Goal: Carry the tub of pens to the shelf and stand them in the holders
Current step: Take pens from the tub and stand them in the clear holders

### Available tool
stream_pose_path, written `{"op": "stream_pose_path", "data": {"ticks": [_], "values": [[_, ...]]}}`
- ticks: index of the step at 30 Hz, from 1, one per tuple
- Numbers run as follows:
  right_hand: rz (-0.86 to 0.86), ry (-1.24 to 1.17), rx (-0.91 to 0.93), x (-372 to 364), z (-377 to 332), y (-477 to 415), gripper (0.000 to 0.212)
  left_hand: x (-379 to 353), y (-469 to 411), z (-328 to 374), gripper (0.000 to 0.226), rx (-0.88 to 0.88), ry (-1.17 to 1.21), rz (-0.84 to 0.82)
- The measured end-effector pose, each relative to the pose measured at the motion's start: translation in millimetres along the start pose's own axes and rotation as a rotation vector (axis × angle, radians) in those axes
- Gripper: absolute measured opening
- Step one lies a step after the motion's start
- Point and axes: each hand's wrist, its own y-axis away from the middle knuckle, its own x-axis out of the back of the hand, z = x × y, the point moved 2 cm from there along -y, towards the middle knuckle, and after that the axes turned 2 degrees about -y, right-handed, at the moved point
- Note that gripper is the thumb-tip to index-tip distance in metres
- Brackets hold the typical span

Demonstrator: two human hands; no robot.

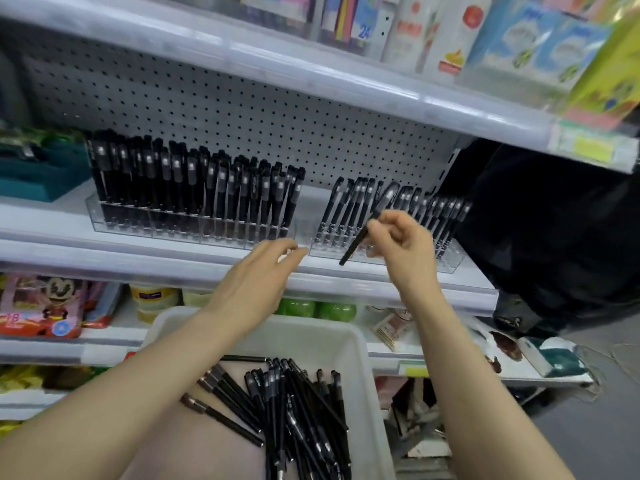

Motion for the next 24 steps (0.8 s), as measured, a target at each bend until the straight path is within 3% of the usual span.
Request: {"op": "stream_pose_path", "data": {"ticks": [4,8,19,24], "values": [[0.095,0.059,0.071,-8.2,-13.7,-36.5,0.003,0.4,-34.9,10.6,0.09,0.003,-0.049,-0.02],[0.116,0.11,0.095,-26.5,-7.6,-58.2,0.005,1.3,-50.4,16.6,0.084,0.028,-0.125,-0.072],[-0.02,0.48,0.087,-54.2,28.0,-68.9,0.022,-1.7,-51.3,18.4,0.074,0.042,-0.185,-0.121],[-0.006,0.463,0.023,-56.1,30.4,-69.2,0.027,-5.8,-49.8,16.3,0.076,0.04,-0.166,-0.083]]}}
